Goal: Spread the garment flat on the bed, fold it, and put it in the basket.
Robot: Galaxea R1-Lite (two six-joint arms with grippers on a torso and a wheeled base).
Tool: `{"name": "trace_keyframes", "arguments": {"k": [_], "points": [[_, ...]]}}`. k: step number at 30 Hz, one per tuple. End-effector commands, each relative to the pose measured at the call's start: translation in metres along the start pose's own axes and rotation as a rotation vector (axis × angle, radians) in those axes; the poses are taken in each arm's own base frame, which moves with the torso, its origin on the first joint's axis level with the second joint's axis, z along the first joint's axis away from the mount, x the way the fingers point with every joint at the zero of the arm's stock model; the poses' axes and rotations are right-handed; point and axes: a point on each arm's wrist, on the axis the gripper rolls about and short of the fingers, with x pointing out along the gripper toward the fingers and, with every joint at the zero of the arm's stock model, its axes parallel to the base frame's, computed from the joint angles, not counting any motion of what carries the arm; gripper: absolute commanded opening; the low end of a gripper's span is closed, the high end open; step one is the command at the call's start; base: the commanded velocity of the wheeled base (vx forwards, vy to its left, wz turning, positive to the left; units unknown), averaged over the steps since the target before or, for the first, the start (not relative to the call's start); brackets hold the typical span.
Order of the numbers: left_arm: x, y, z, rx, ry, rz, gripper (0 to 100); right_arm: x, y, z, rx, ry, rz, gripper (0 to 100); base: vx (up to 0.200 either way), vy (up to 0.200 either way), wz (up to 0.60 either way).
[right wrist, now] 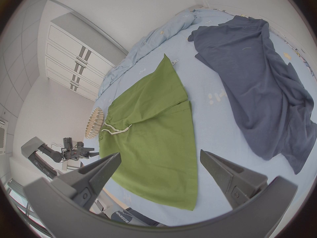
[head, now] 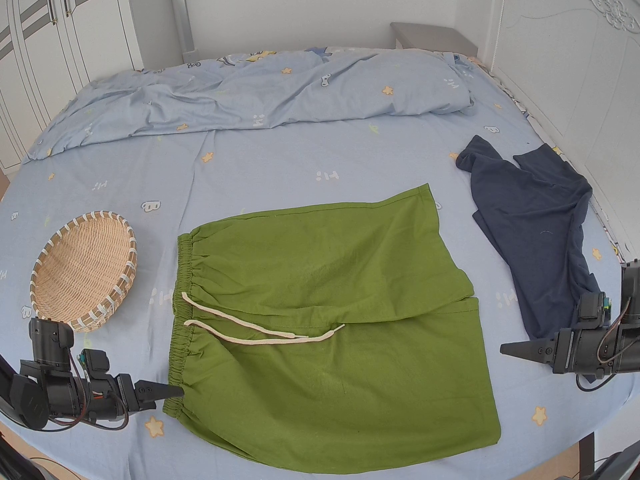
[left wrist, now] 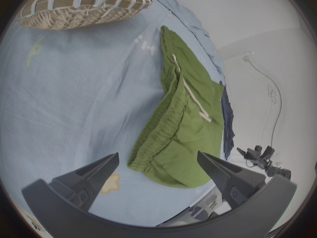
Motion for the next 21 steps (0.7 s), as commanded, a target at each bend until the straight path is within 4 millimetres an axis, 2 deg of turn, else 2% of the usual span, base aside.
{"name": "trace_keyframes", "arguments": {"k": [1, 7, 10, 21], "points": [[0.003, 0.009, -0.015, -0.024, 0.066, 0.025, 100, -0.008, 0.006, -0.007, -0.015, -0.016, 0.033, 100, 0.0, 0.0, 0.0], [0.007, 0.008, -0.013, -0.014, 0.081, 0.017, 100, -0.011, 0.008, -0.008, -0.024, -0.024, 0.041, 100, 0.0, 0.0, 0.0], [0.016, 0.007, -0.012, -0.002, 0.114, -0.007, 100, -0.01, 0.008, -0.008, -0.024, -0.023, 0.043, 100, 0.0, 0.0, 0.0], [0.033, 0.015, -0.006, 0.035, 0.075, -0.031, 100, -0.01, 0.008, -0.006, -0.024, -0.027, 0.042, 100, 0.0, 0.0, 0.0]]}}
